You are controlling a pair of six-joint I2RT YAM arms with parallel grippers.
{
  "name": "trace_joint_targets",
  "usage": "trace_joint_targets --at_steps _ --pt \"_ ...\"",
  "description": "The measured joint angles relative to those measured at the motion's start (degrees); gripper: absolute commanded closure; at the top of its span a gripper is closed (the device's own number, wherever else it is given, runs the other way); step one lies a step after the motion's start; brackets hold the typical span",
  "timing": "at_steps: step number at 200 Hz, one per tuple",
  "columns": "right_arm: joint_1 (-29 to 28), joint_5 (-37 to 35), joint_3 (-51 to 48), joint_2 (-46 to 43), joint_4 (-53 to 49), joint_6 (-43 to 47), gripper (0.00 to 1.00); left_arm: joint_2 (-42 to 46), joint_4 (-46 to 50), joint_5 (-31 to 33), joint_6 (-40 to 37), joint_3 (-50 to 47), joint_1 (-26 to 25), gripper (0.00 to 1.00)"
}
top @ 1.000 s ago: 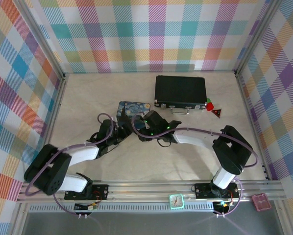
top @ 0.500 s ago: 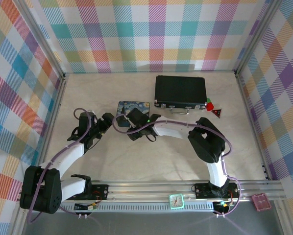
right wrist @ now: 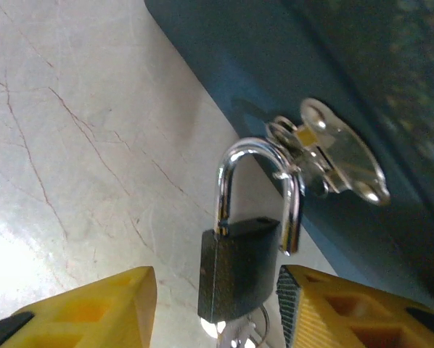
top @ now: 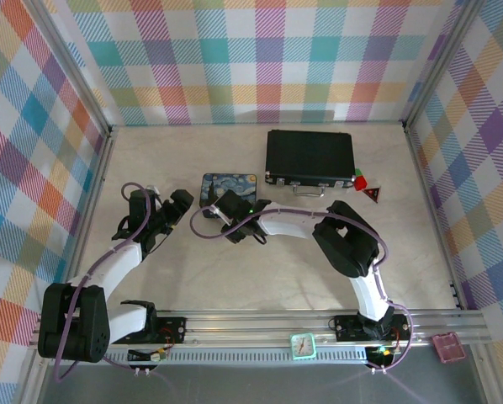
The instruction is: Unlock the padlock with the key
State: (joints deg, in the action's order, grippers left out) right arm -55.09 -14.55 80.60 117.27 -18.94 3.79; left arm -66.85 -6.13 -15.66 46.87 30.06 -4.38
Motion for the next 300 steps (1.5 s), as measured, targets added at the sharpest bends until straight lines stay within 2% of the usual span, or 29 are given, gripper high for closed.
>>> trace_joint_targets --at_steps 29,53,64,81,92,109,150,180,198,245,300 --pt "0.0 -0.1 -0.4 0.7 1.3 0.2 0.58 0.6 0.0 -0.2 -0.1 0.0 0.9 0.12" --pt "0.0 -0.3 -1.6 0.7 2.3 0.4 0.59 0.7 -0.3 -0.4 -0.2 0.0 1.6 0.12" --pt "0.1 -0.2 -2.3 0.7 2.8 0.3 0.59 0.6 -0.5 -0.3 -0.3 0.0 2.1 0.11" --pt "0.0 -0.2 -2.8 0.7 3.6 0.3 0.52 -0.3 -2.4 -0.3 -0.3 0.0 2.8 0.12" --pt "0.0 -0.2 -2.9 0.6 3.9 0.3 0.52 -0.9 -3.1 -0.3 -0.3 0.0 3.1 0.12" --pt "0.1 -0.3 -3.7 0.3 4.9 1.0 0.59 -4.9 -6.9 -1.1 -0.6 1.0 3.1 0.14" --pt "-0.1 0.7 -3.8 0.2 5.2 3.3 0.85 -16.5 -14.9 -5.6 -1.6 6.2 3.1 0.19" --pt "0.2 1.6 -3.7 0.2 5.2 5.9 0.93 -21.2 -19.0 -7.9 -1.6 7.9 2.2 0.2" --pt "0.8 2.8 -2.6 0.2 3.6 8.7 0.98 -23.8 -20.8 -8.6 -1.9 8.6 1.0 0.23" --pt "2.7 5.9 3.7 1.4 -1.1 16.8 1.0 -31.0 -25.1 -11.8 -2.1 9.1 -1.7 0.28" --pt "3.5 9.0 8.9 5.3 -4.8 21.0 1.0 -31.5 -28.0 -11.1 -1.7 9.1 -3.4 0.29"
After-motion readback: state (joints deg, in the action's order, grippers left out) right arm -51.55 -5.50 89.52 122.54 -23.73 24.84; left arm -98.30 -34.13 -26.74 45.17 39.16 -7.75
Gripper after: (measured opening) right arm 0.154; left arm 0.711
